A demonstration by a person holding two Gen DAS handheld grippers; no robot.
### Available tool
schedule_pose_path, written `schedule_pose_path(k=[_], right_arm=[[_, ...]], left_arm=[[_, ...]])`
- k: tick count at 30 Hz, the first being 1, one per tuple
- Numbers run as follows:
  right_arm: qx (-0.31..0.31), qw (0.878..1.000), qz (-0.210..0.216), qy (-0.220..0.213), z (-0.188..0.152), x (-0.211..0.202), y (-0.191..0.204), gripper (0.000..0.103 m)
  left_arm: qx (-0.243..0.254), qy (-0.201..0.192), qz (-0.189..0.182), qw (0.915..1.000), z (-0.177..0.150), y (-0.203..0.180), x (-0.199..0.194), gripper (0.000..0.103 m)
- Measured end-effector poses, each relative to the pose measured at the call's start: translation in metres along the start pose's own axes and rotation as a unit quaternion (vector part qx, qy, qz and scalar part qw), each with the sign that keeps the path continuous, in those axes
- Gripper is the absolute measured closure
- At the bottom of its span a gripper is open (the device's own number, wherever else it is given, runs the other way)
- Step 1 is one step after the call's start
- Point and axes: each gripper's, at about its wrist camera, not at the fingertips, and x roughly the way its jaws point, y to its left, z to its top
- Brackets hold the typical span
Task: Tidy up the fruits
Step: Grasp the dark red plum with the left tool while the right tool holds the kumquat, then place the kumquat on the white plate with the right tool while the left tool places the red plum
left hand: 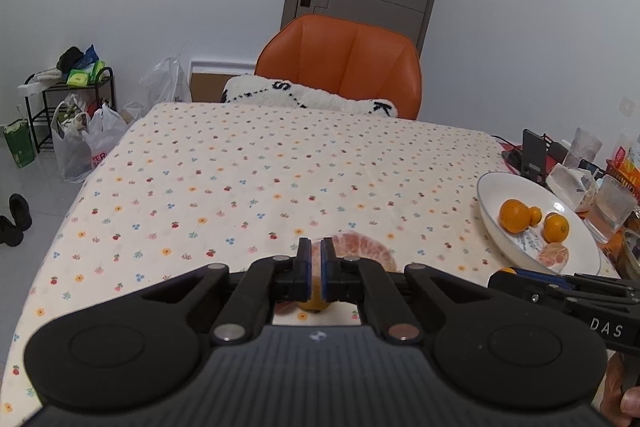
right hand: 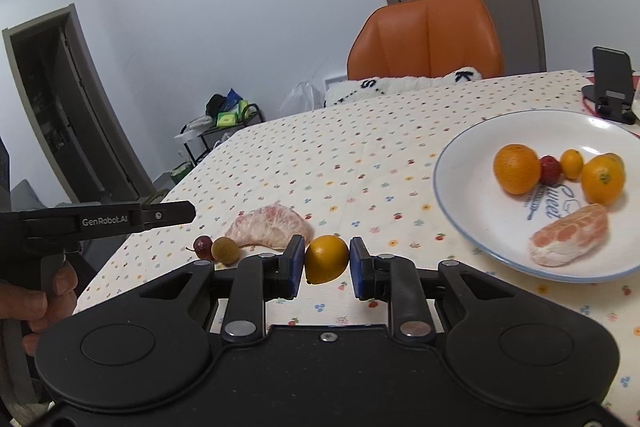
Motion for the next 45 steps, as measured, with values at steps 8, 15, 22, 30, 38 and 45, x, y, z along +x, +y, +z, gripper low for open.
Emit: schedule_pose_path(k=[8, 15, 22, 30, 38, 45], right_arm=[[0.000, 1.000, -0.005, -0.001, -0.002, -0.006, -0.004, 0.080], [0.002, 1.000, -0.014, 0.001, -0.002, -0.007, -0.006, 0.080], [0.001, 1.000, -0.020, 0.002, -0.003, -0.008, -0.009, 0.080], [0.001, 1.000, -0.023, 0.004, -0.002, -0.007, -0.011, 0.080], [0.003, 0.999, -0.037, -0.011, 0.004, -0.015, -0.020, 0.080], [0.021, 0.998, -0.052, -0.024, 0.006, -0.023, -0.036, 0.080]], left_arm=[[0.002, -0.009, 0.010, 0.9999, 0.001, 0.001, -0.001, 0.095], [-0.023, 0.011, 0.021, 0.9994, -0.005, 0.015, 0.011, 0.084], [-0.027, 0.029, 0.023, 0.9990, -0.014, 0.018, 0.021, 0.084], [-0.032, 0.038, 0.034, 0.9982, -0.022, 0.023, 0.029, 0.083], [-0.028, 0.035, 0.034, 0.9984, -0.024, 0.022, 0.035, 0.082], [-0.017, 0.022, 0.035, 0.9990, -0.015, 0.015, 0.030, 0.082]])
